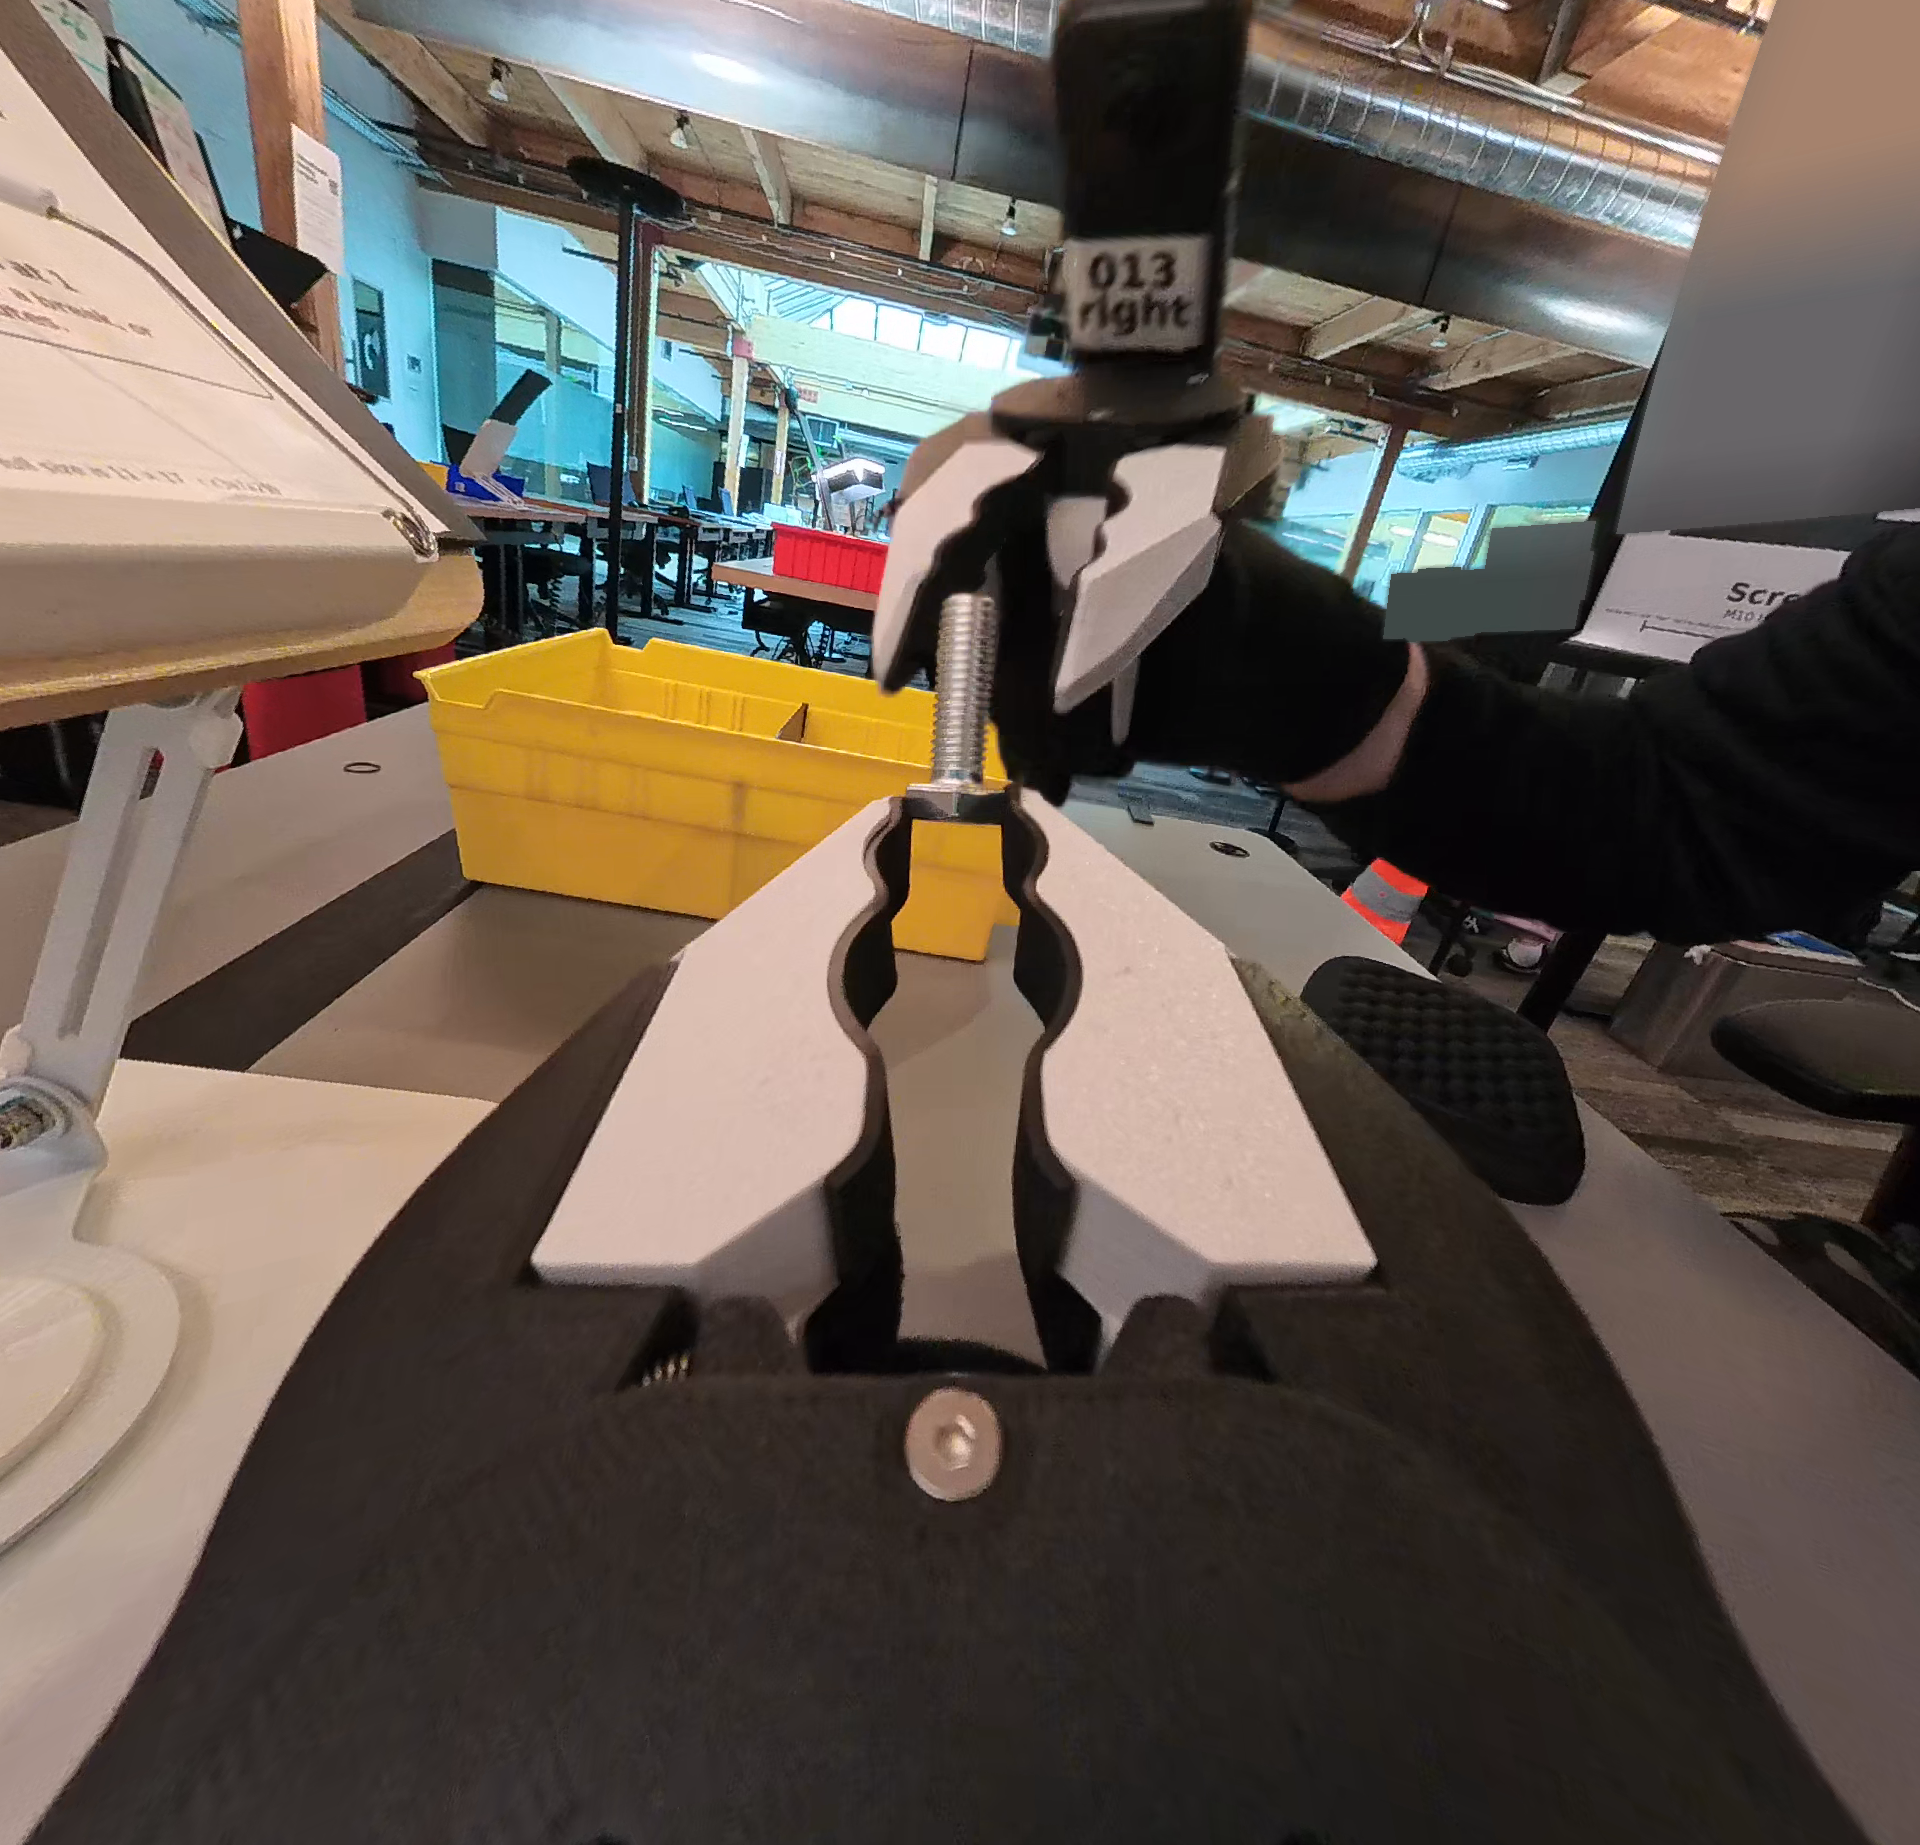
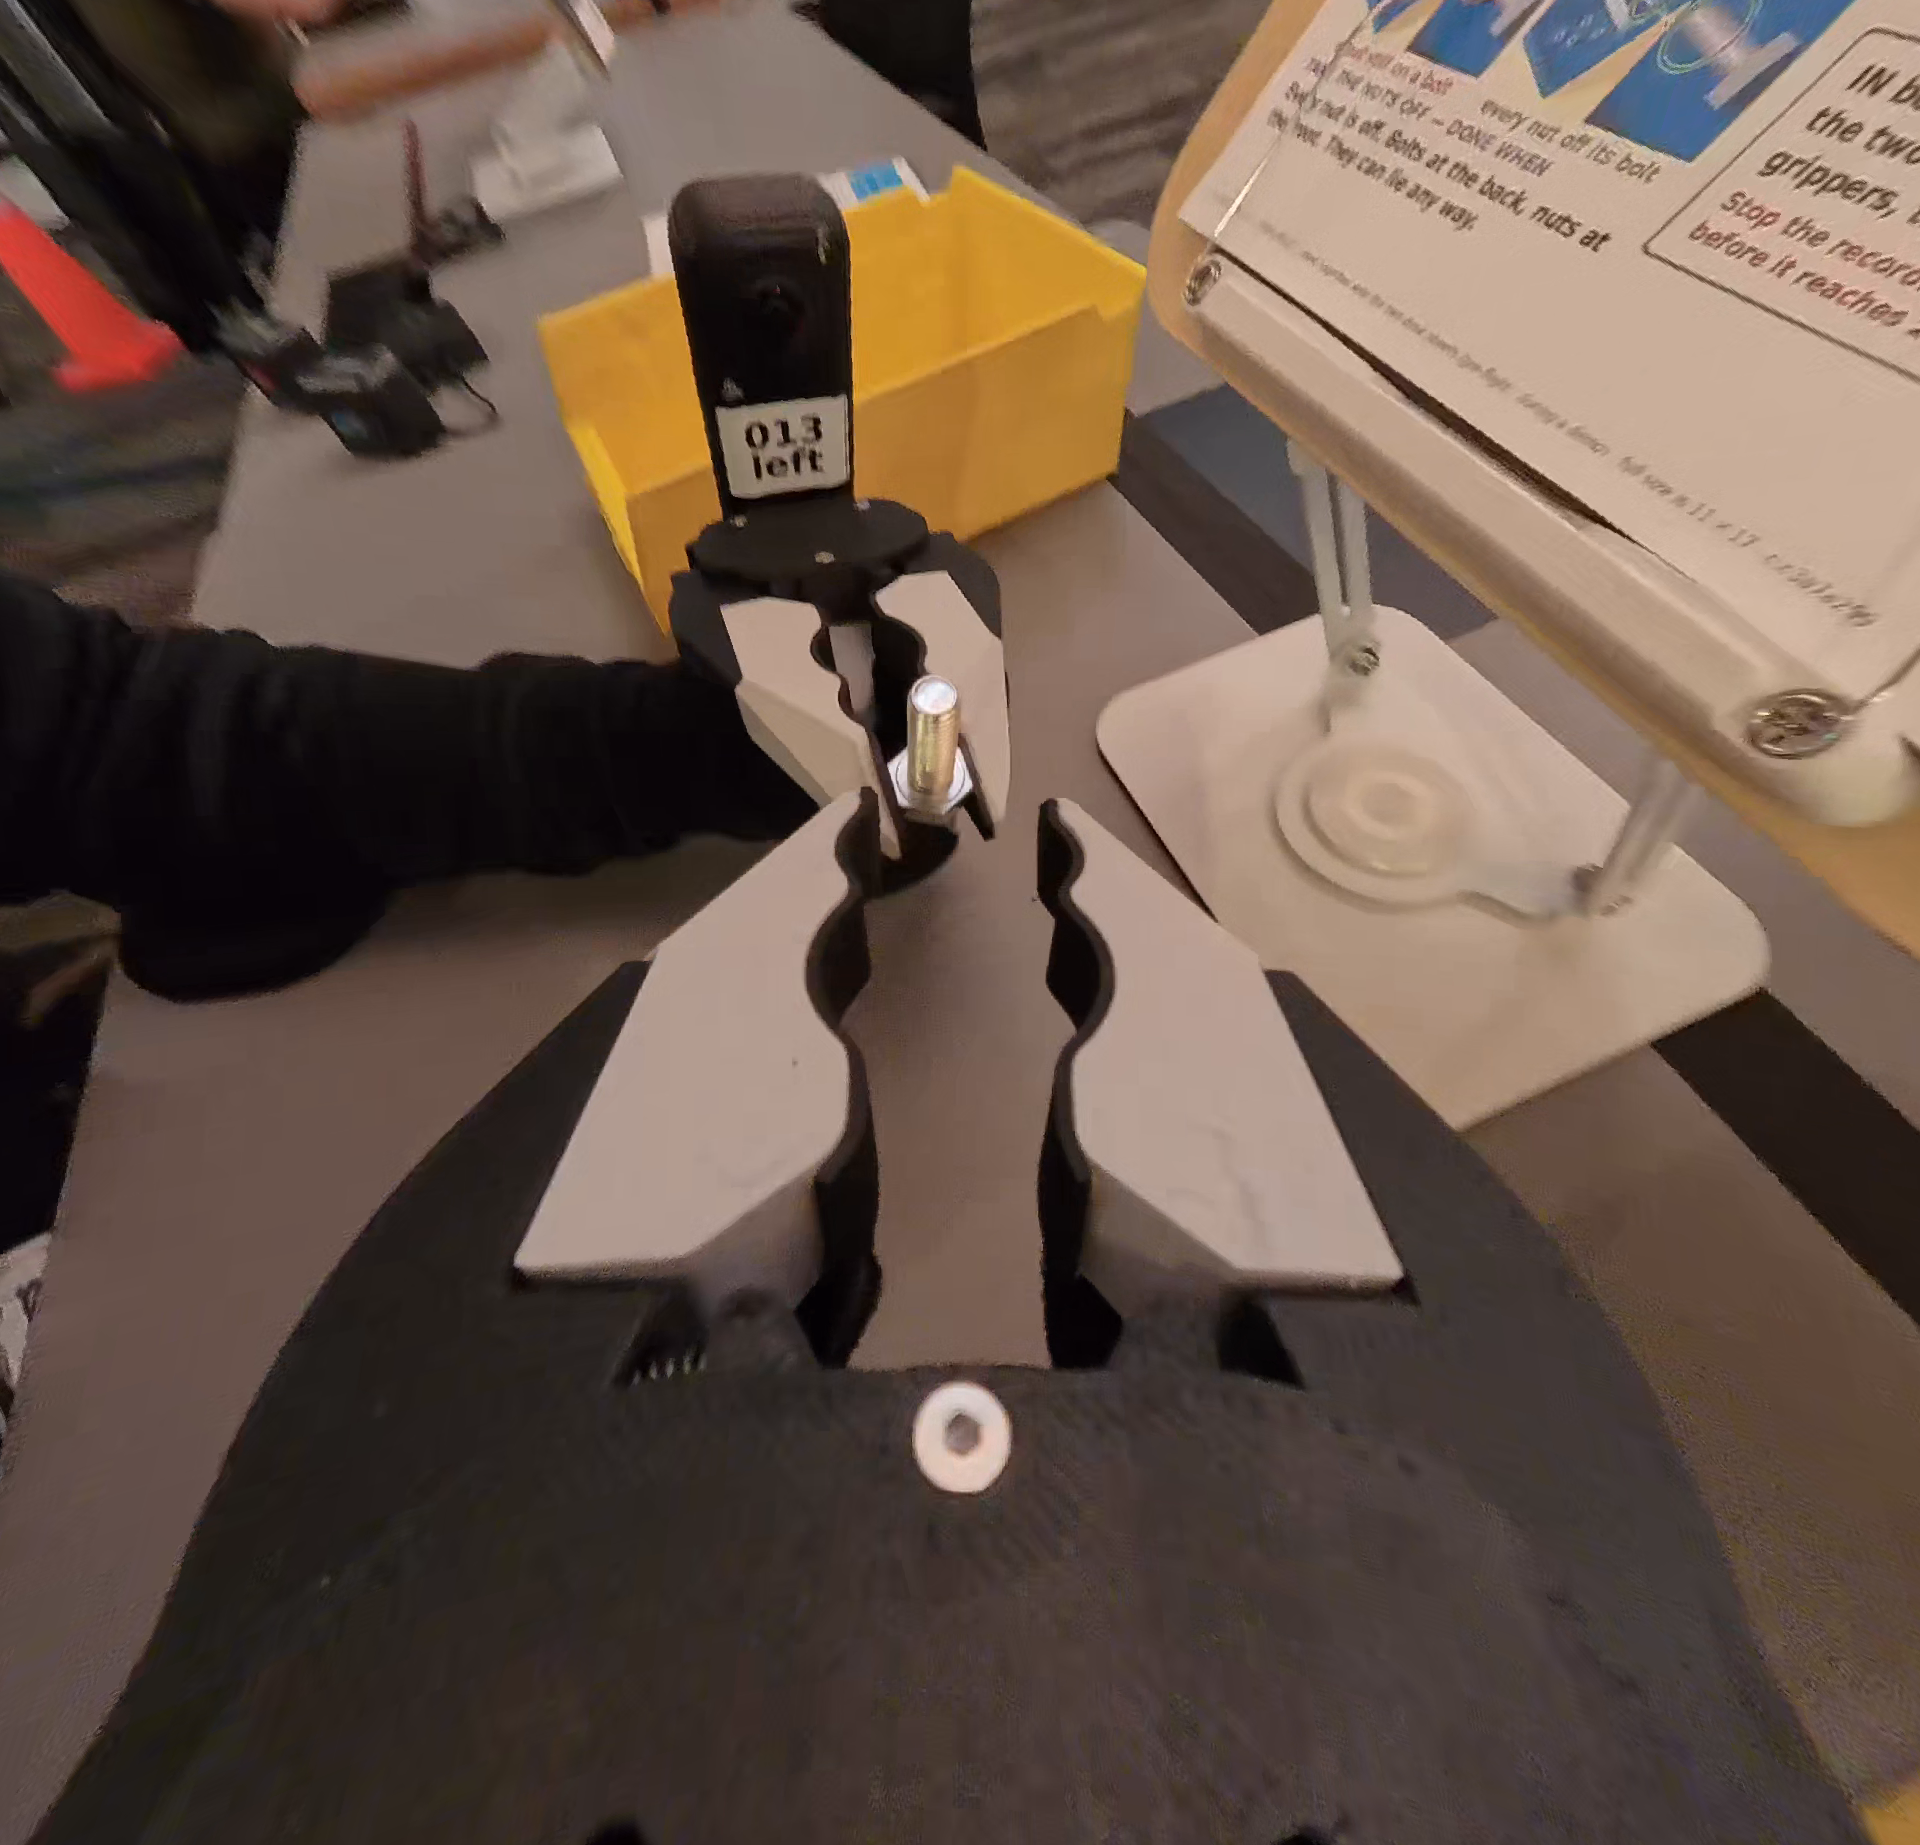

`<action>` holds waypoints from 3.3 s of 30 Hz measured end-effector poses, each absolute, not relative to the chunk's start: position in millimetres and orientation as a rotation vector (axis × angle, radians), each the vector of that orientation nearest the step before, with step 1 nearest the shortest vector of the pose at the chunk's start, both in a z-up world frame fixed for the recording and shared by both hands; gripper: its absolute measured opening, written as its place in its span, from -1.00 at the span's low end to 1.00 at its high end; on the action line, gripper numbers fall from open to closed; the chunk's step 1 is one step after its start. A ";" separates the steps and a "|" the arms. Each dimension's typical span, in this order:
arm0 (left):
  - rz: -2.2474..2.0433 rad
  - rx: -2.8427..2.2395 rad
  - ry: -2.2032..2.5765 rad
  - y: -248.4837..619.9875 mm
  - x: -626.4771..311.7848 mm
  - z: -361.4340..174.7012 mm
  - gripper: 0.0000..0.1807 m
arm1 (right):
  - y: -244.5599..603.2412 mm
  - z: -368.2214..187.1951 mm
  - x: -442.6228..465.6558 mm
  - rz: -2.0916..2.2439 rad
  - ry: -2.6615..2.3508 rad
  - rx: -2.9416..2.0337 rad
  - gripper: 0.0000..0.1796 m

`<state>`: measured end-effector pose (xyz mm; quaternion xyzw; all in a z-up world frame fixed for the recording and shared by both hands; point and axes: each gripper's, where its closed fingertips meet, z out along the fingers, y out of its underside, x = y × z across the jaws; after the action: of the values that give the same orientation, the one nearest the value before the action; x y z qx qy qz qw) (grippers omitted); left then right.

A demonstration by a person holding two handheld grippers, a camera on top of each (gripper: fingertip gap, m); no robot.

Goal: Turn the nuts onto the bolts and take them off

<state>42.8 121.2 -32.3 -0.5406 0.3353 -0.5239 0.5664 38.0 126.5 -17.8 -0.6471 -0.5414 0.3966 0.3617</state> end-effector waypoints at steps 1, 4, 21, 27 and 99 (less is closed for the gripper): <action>-1.233 -1.269 0.790 120.8 42.9 -32.0 -0.83 | 126.0 -18.8 33.5 1.069 -1.372 -1.651 -0.69; -1.240 -1.265 0.789 120.4 43.5 -31.5 -0.83 | 127.0 -12.2 27.0 1.163 -1.297 -1.589 -0.82; -1.117 -1.313 0.739 136.2 38.3 -39.7 -0.73 | 157.0 21.8 62.9 1.070 -1.233 -1.583 -0.92; -1.090 -1.332 0.738 140.0 36.0 -44.2 -0.97 | 274.5 5.9 190.7 0.480 -1.146 -1.926 -0.92; 0.034 -2.520 -0.053 64.6 -345.8 -131.8 -0.79 | 204.1 84.1 102.4 0.613 -1.269 -1.456 -0.88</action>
<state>-345.8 64.6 -131.8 -0.9518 -0.0201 0.0127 0.3057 102.4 204.1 84.1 -0.6097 -0.5314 0.2567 0.5291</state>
